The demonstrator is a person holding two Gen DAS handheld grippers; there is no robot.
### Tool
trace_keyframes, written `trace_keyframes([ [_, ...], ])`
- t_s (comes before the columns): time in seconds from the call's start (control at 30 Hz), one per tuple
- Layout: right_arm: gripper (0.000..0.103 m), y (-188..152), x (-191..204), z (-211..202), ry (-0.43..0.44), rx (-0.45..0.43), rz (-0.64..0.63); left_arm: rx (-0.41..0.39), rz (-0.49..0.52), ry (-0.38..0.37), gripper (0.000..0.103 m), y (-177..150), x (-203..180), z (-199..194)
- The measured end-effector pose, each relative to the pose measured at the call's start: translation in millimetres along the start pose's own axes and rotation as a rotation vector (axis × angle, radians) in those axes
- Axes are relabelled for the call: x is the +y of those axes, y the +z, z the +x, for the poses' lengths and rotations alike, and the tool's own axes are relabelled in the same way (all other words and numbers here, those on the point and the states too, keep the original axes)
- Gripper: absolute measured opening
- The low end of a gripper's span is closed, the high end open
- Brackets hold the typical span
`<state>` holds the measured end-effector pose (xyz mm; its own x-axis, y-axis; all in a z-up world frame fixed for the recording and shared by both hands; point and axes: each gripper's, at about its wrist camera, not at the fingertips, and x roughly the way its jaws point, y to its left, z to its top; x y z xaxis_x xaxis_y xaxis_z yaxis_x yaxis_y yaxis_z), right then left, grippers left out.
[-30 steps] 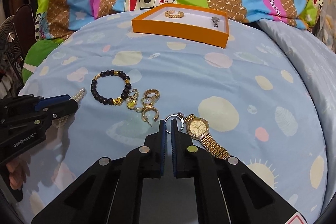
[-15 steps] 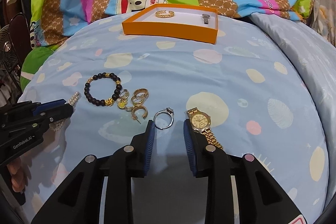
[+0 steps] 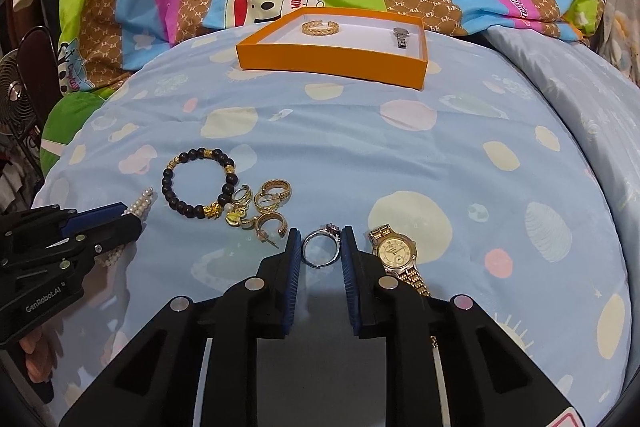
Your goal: Organize jewelry
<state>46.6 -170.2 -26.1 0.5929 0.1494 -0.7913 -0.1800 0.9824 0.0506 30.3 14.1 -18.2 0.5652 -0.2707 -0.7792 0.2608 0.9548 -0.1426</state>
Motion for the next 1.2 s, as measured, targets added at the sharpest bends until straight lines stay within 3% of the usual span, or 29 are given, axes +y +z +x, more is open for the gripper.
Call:
trace_keyframes([
  [0.27, 0.019, -1.8, 1.1, -6.3, 0.009, -0.02, 0.006, 0.004, -0.005, -0.04, 0.017, -0.4, -1.3, -1.8],
  [0.77, 0.019, 12.1, -3.1, -43.7, 0.012, -0.142, 0.008, -0.028, -0.004, -0.048, 0.017, 11.6, 0.9, -22.4],
  [1.0, 0.019, 52.8, -23.0, -55.4, 0.015, -0.211, 0.016, -0.064, 0.02, -0.019, 0.01, 55.2, 8.9, -27.7],
  [1.2, 0.019, 111.7, -47.5, -33.3, 0.018, -0.24, 0.028, -0.142, 0.053, -0.018, 0.01, 121.4, 4.3, -15.5],
])
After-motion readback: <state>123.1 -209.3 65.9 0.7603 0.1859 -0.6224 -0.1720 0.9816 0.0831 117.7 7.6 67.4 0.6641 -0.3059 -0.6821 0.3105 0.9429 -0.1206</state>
